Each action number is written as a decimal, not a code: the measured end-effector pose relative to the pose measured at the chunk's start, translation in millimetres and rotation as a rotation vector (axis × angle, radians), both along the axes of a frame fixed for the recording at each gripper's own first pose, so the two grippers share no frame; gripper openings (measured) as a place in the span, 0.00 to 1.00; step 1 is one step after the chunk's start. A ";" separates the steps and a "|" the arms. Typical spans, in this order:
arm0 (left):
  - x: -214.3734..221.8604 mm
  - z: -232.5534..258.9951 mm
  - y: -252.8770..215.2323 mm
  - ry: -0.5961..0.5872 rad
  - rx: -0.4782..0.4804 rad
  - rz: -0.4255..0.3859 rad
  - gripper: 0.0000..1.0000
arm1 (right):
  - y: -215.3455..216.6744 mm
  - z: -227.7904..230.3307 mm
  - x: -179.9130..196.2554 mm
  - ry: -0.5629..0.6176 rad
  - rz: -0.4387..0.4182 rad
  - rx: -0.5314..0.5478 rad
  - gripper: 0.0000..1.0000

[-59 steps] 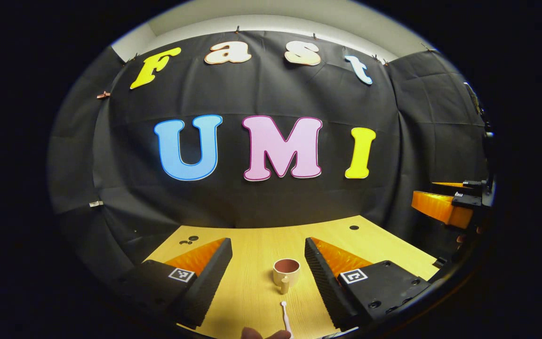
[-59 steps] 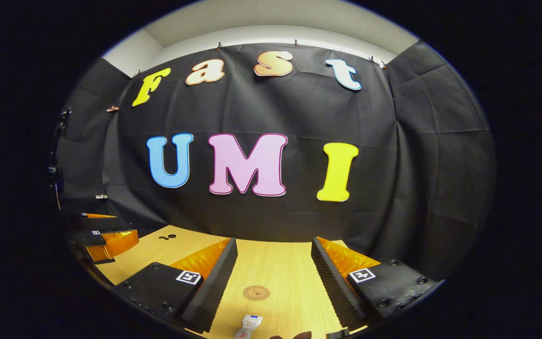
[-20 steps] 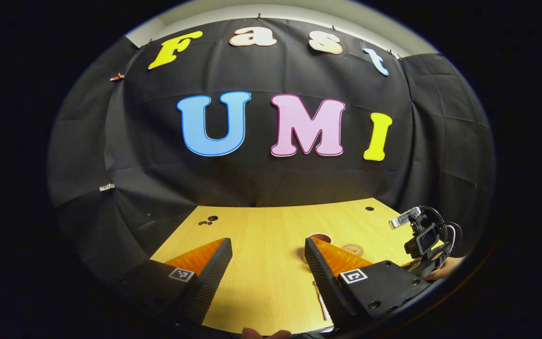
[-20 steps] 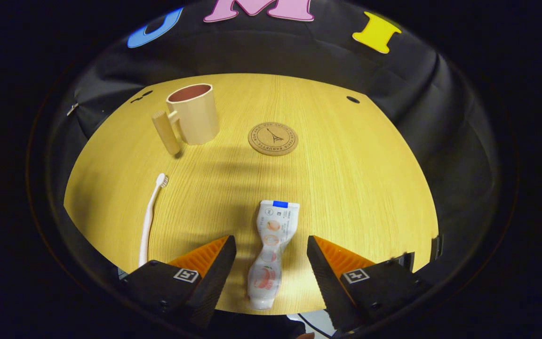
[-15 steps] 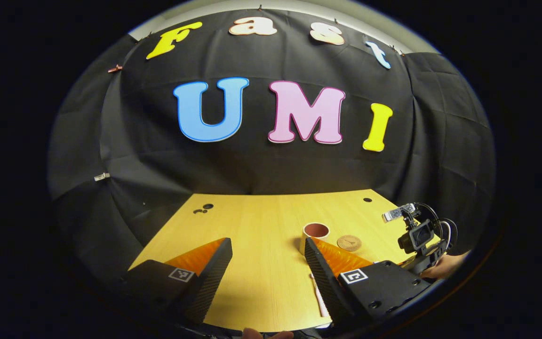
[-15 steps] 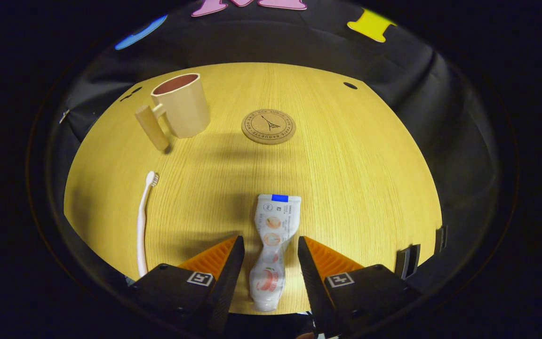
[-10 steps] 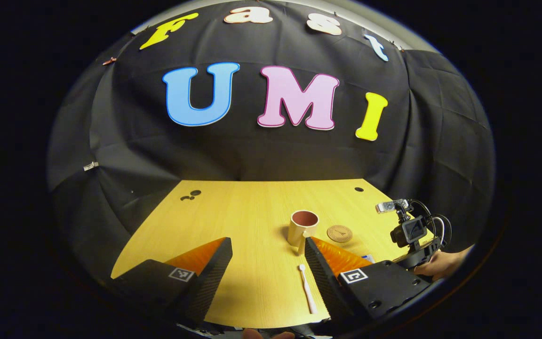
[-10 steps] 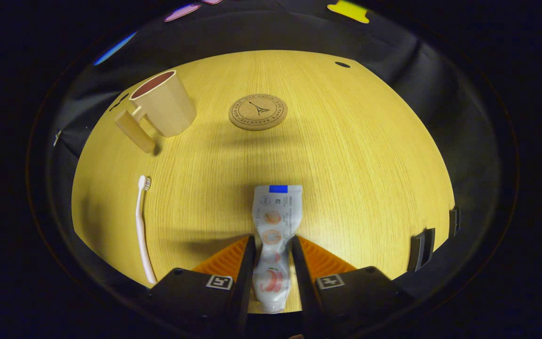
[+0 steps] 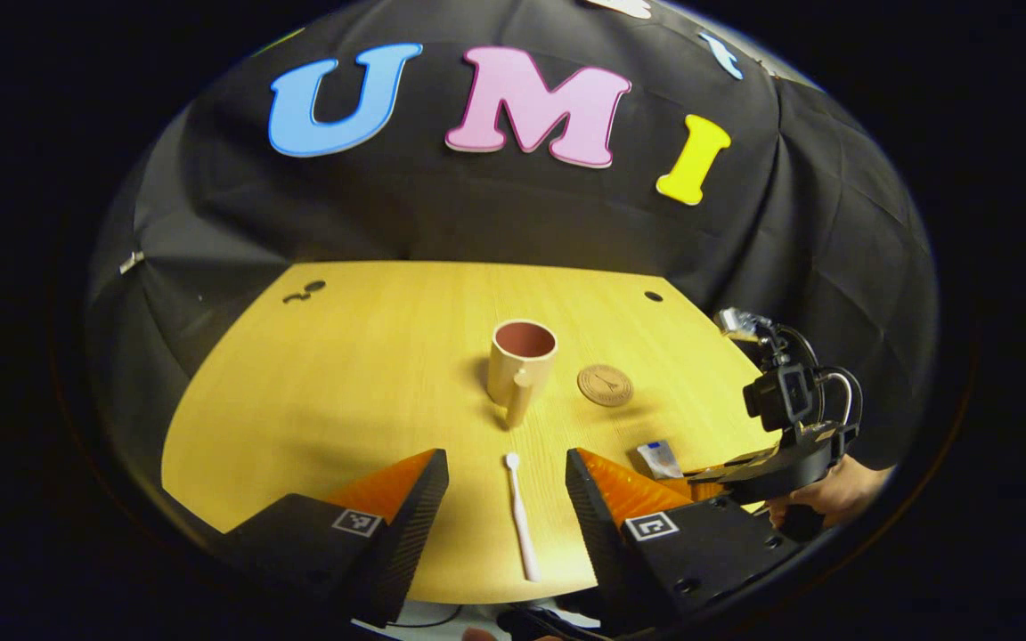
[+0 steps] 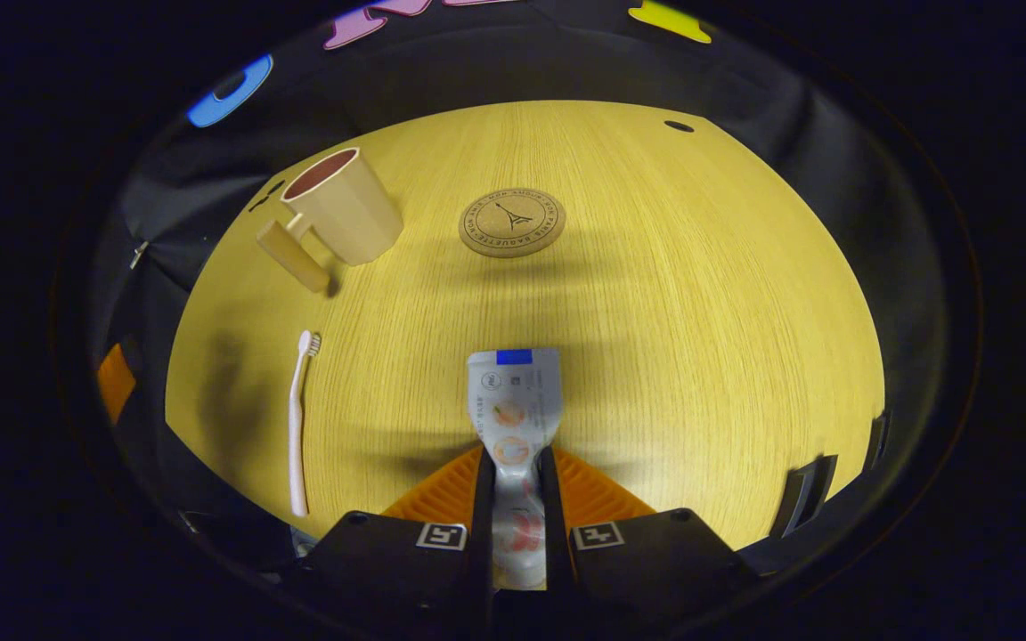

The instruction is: Put the toothbrush and toothpaste on the desktop into the cup, then pick up the cup and place it on the coaster on the desktop.

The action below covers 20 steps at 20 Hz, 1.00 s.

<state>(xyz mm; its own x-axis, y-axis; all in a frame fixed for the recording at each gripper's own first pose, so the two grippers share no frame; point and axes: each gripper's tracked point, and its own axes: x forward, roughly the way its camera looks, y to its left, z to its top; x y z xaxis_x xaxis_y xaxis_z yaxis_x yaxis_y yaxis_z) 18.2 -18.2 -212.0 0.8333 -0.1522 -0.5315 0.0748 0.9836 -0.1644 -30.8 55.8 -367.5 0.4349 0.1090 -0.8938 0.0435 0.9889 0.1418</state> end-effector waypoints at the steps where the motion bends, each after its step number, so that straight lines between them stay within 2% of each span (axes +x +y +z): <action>1: 0.7 -9.9 -1.8 0.034 0.002 0.009 0.83 | 0.1 5.7 0.5 -0.019 0.012 0.013 0.28; 2: 1.1 -19.6 -5.3 0.069 0.004 0.017 0.83 | 0.5 14.2 1.2 -0.043 0.021 0.033 0.28; 3: 2.6 -29.5 -7.5 0.104 0.006 0.024 0.75 | 0.2 21.4 2.1 -0.065 0.027 0.048 0.28; 4: 4.3 -39.9 -12.2 0.139 0.007 0.029 0.81 | -1.2 30.4 3.0 -0.090 0.034 0.063 0.28; 9: 10.4 -85.5 -16.9 0.256 0.036 0.053 0.76 | -21.1 72.3 9.2 -0.195 0.041 0.074 0.28; 10: 12.2 -90.5 -18.4 0.271 0.042 0.054 0.81 | -26.2 79.4 9.3 -0.207 0.039 0.077 0.28; 11: 14.0 -95.6 -19.9 0.284 0.047 0.054 0.75 | -31.6 84.9 9.6 -0.214 0.035 0.078 0.28; 14: 20.9 -109.9 -29.7 0.317 0.057 0.038 0.73 | -48.8 97.2 8.2 -0.236 0.024 0.077 0.28; 15: 23.4 -113.0 -31.5 0.326 0.064 0.034 0.69 | -55.7 99.9 7.1 -0.238 0.017 0.074 0.28; 20: 28.3 -135.5 -30.8 0.395 0.083 0.063 0.64 | -82.0 104.7 5.5 -0.240 -0.037 0.073 0.28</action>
